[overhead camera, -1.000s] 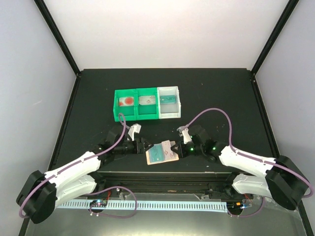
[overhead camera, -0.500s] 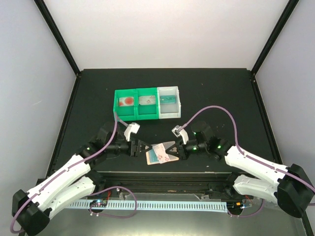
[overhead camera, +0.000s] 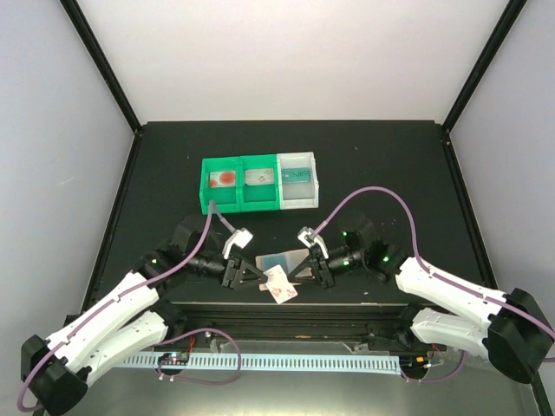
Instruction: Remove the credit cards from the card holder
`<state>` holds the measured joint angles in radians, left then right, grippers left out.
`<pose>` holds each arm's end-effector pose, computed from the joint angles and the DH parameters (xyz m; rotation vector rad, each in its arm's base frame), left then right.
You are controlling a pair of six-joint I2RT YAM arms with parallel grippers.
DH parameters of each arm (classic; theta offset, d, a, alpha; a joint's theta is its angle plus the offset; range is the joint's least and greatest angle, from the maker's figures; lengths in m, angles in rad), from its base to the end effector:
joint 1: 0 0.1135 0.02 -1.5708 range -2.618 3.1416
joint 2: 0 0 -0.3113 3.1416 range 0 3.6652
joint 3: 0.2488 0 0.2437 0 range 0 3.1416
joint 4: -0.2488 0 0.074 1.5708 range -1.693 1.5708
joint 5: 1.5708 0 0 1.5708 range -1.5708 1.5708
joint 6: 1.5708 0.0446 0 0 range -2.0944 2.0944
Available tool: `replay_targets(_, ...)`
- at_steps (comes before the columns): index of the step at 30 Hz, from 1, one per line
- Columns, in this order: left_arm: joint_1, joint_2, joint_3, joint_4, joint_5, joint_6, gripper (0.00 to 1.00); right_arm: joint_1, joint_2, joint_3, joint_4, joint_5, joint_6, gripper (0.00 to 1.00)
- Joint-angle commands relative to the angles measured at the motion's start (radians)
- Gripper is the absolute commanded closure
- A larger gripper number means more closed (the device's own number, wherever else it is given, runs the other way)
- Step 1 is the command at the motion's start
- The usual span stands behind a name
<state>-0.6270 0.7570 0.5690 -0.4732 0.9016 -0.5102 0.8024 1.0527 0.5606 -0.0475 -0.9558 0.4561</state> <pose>0.0744 -0.0971 0.2797 0.6953 2.3229 -1.5837 0.1044 0.1604 0.2740 -1.0425 2.1114 1.6997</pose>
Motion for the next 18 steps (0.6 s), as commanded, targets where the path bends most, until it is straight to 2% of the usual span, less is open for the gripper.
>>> replay_targets(1,0.008,-0.031,-0.042,0.106,0.106,-0.024,0.57,0.000,0.018,-0.013,0.089,-0.064,0.036,0.99)
replay_targets(2,0.009,-0.035,-0.048,0.128,0.111,-0.040,0.63,0.001,0.026,-0.014,0.105,-0.067,0.050,0.99)
replay_targets(4,0.010,-0.029,-0.044,0.141,0.133,-0.043,0.80,0.003,0.033,-0.017,0.137,-0.078,0.070,0.99)
replay_targets(7,0.009,-0.007,-0.029,0.137,0.133,-0.030,0.97,0.002,0.030,-0.014,0.141,-0.067,0.067,0.99)
replay_targets(12,0.011,0.018,-0.016,0.139,0.106,-0.040,0.99,0.001,0.017,-0.012,0.124,-0.019,0.076,0.98)
replay_targets(14,0.013,0.012,-0.015,0.132,0.073,-0.048,0.99,0.000,-0.005,-0.016,0.105,0.035,0.079,0.92)
replay_targets(18,0.018,-0.009,-0.011,0.113,-0.003,-0.072,0.99,-0.001,-0.060,-0.013,0.068,0.167,0.117,0.72)
